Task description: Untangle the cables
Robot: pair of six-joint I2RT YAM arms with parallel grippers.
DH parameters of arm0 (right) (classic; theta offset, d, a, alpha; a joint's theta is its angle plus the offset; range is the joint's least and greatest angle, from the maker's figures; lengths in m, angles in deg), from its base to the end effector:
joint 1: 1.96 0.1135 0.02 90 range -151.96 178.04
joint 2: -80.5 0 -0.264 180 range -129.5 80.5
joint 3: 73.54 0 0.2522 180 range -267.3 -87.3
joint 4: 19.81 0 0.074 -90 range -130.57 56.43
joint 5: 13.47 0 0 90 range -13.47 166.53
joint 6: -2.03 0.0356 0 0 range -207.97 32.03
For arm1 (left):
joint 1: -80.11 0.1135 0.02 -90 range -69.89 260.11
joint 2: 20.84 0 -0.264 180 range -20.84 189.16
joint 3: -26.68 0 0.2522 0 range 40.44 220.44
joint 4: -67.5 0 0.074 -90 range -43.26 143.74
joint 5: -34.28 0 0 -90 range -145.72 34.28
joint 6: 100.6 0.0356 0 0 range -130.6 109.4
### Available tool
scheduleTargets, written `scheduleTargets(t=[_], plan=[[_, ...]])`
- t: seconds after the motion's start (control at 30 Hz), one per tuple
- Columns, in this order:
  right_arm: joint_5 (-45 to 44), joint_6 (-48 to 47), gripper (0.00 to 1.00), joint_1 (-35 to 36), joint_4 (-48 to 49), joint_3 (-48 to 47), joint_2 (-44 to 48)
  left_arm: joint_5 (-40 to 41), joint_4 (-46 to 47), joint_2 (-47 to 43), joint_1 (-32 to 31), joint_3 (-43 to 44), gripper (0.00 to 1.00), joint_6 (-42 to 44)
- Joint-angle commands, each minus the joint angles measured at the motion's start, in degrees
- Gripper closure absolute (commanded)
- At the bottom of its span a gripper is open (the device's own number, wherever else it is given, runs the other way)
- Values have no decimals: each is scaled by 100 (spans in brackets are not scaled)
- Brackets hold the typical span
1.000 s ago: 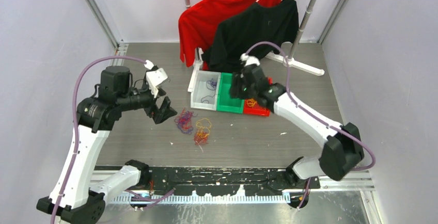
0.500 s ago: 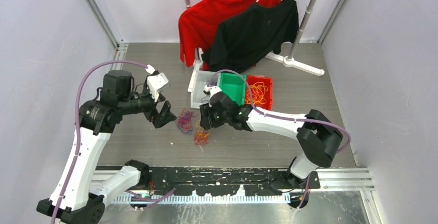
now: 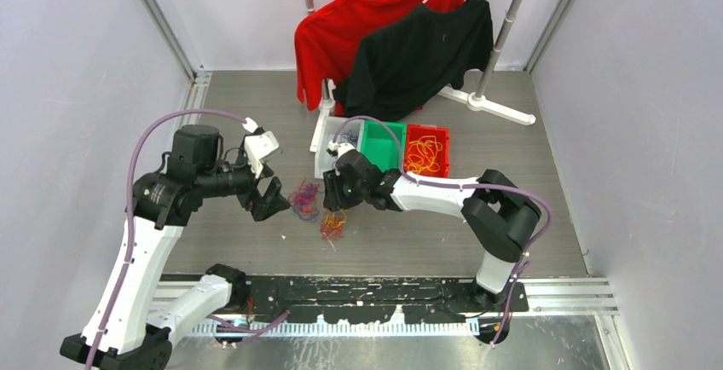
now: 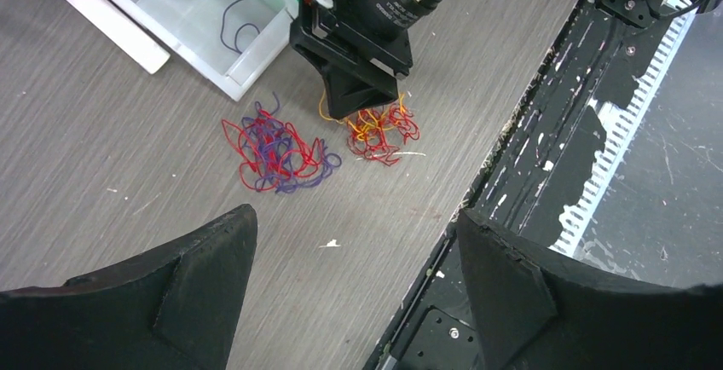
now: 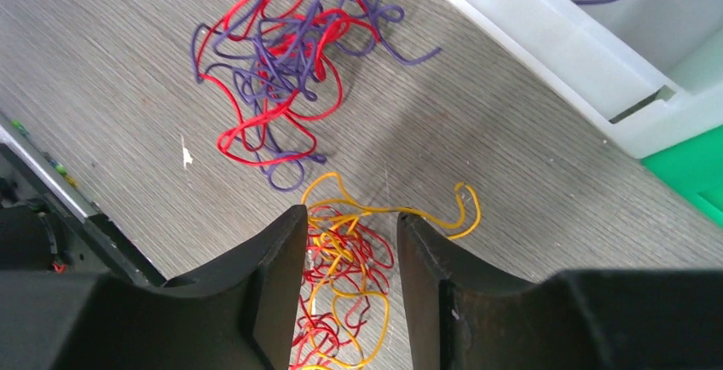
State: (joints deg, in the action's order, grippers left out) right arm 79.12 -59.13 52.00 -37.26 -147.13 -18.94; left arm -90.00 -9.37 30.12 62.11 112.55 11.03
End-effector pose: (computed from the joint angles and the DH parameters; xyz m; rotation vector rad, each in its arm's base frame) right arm 0.2164 0.3001 0.1888 -0.5576 2.3927 0.7430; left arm 0.1245 -0.0615 0.3937 1.0353 1.9769 -0.6503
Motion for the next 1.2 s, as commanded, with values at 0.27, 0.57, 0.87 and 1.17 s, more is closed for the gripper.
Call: scheduleTargets(t=[0.27, 0.57, 0.87, 1.17], plan=[[77, 108, 78, 34, 381, -422, 11, -175, -51, -199, -11, -91, 13, 156], [-92, 338, 53, 54, 54, -709, -332, -177, -18, -197, -13, -69, 13, 131], [-854, 456, 66, 351, -424, -1227, -816, -166, 3, -211, -13, -43, 13, 149], [-1007, 383, 91, 401, -3, -1008, -11, -165, -30, -285, -18, -90, 13, 195]])
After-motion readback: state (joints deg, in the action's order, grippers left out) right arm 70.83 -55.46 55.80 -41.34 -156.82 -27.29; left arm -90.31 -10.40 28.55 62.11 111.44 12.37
